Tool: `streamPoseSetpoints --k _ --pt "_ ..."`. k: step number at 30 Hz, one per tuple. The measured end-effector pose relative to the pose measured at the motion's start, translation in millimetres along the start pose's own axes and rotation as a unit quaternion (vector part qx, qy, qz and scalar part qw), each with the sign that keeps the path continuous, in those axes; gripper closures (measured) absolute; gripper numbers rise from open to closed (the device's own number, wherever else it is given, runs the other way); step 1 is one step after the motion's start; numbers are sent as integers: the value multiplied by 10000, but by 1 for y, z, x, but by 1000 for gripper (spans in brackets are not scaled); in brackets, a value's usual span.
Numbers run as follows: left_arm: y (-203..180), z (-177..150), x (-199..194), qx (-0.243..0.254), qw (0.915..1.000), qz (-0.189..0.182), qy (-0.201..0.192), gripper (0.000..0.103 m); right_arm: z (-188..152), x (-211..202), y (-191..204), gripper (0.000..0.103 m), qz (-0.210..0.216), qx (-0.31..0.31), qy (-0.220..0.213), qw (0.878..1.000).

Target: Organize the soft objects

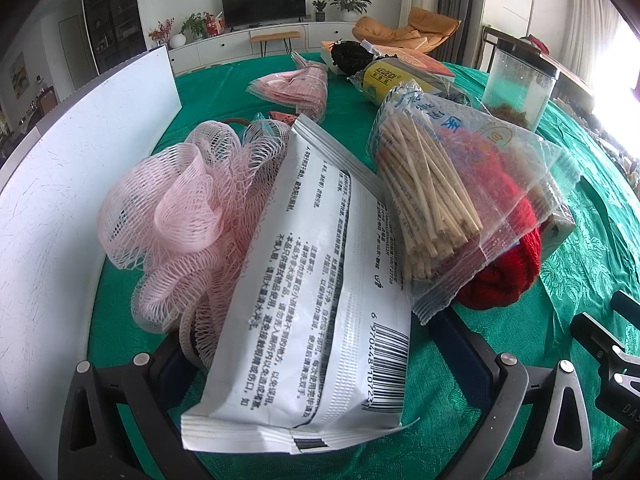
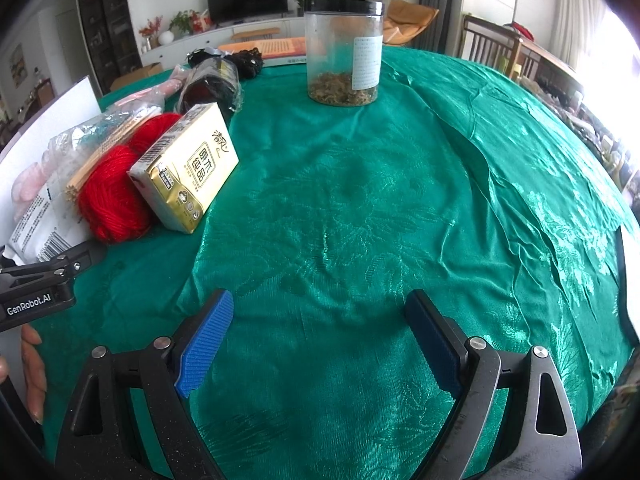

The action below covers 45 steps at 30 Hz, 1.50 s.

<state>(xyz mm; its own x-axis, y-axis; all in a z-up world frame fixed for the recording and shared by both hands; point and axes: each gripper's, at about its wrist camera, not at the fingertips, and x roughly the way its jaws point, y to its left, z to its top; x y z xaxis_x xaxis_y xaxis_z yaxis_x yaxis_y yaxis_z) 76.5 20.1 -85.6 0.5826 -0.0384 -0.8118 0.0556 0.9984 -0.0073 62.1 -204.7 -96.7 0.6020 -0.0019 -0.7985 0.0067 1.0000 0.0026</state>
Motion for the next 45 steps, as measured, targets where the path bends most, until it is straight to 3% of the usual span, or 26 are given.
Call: streamPoseSetpoints --k 25,33,35,38,43,44,45 --pt "0 0 0 1 10000 1 2 0 0 0 0 12 2 1 3 10000" --pt "12 -18 -13 329 9991 -229 146 0 0 0 -1 12 45 42 -14 10000" --pt "17 -24 -17 362 9989 -285 75 0 2 -6 -5 13 285 181 -162 9993" --pt "16 -26 -19 361 9990 -277 33 0 11 -20 1 13 1002 189 -599 9930" --pt "16 -27 -19 292 9993 -238 11 0 52 -5 38 13 1705 -286 -629 9829" --pt "16 -27 -19 301 9992 -247 10 0 59 6 35 13 1750 -171 -509 9831" --pt "16 -27 -19 306 9992 -254 9 0 64 16 25 14 1479 68 -439 9880"
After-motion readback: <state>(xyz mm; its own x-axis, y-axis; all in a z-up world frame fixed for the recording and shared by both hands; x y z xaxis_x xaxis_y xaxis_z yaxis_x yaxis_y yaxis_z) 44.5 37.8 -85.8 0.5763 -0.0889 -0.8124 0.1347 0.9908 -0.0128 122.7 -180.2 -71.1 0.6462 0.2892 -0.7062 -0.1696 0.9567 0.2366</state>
